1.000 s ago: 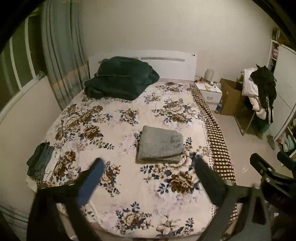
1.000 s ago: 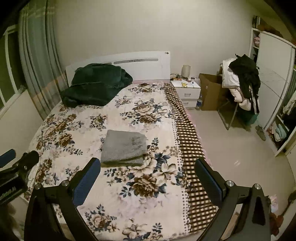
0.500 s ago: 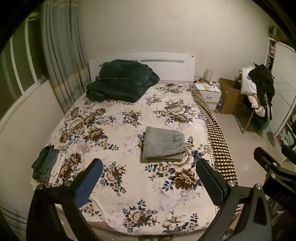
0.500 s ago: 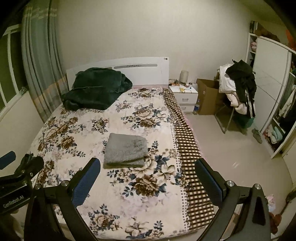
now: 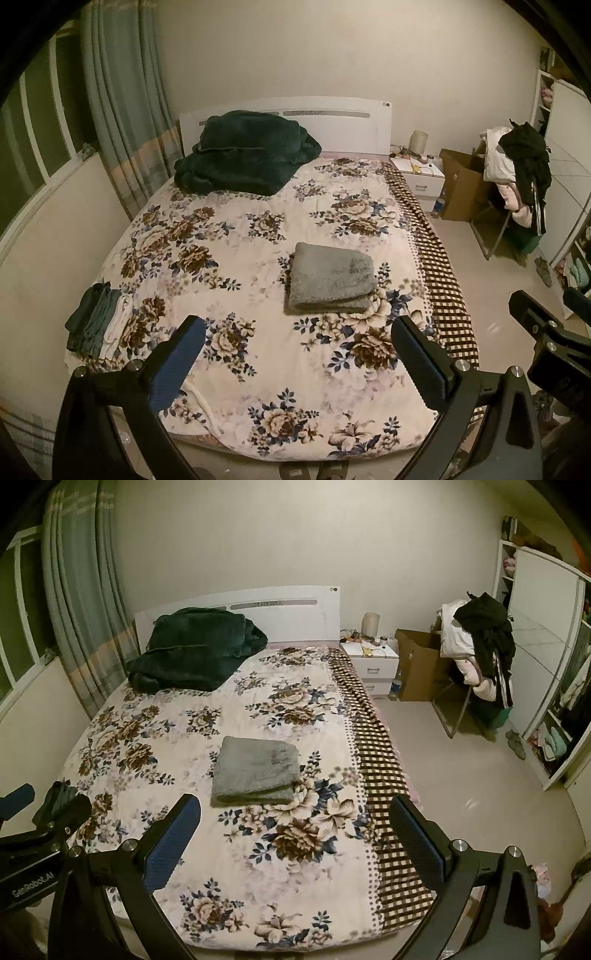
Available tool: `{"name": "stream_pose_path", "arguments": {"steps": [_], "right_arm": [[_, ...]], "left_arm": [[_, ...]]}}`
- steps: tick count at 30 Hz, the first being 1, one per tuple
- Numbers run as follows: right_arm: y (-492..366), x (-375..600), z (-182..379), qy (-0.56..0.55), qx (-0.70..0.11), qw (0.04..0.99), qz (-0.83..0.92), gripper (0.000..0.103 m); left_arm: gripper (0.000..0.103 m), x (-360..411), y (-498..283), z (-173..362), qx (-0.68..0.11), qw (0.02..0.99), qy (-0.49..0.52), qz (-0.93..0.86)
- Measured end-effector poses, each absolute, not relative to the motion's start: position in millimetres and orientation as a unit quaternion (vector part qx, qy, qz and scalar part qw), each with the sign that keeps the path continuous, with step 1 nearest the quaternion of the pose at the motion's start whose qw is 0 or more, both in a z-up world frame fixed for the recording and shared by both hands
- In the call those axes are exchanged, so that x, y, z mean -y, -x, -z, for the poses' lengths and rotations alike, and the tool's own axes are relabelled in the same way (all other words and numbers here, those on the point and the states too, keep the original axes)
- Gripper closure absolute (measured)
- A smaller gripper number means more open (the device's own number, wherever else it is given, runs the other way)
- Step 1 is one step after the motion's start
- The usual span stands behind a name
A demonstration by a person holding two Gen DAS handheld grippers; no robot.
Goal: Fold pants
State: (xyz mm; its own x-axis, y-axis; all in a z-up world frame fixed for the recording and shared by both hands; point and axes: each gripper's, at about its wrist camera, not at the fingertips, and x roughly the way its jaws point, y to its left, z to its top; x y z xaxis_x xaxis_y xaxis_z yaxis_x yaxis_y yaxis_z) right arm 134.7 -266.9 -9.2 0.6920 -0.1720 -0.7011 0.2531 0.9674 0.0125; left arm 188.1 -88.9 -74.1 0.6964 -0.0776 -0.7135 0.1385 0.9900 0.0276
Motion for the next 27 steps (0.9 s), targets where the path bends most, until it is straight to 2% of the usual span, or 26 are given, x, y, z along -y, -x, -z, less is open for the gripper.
{"name": "stream_pose_path", "arguments": {"steps": [27], "right_arm": [[-139.1, 261.7, 28.5, -0.046, -0.386, 0.915, 0.109, 0.0]], "left_arm": [[0.0, 86.9, -188.4, 81.9, -0.387, 0.919, -0.042, 0.059]]}}
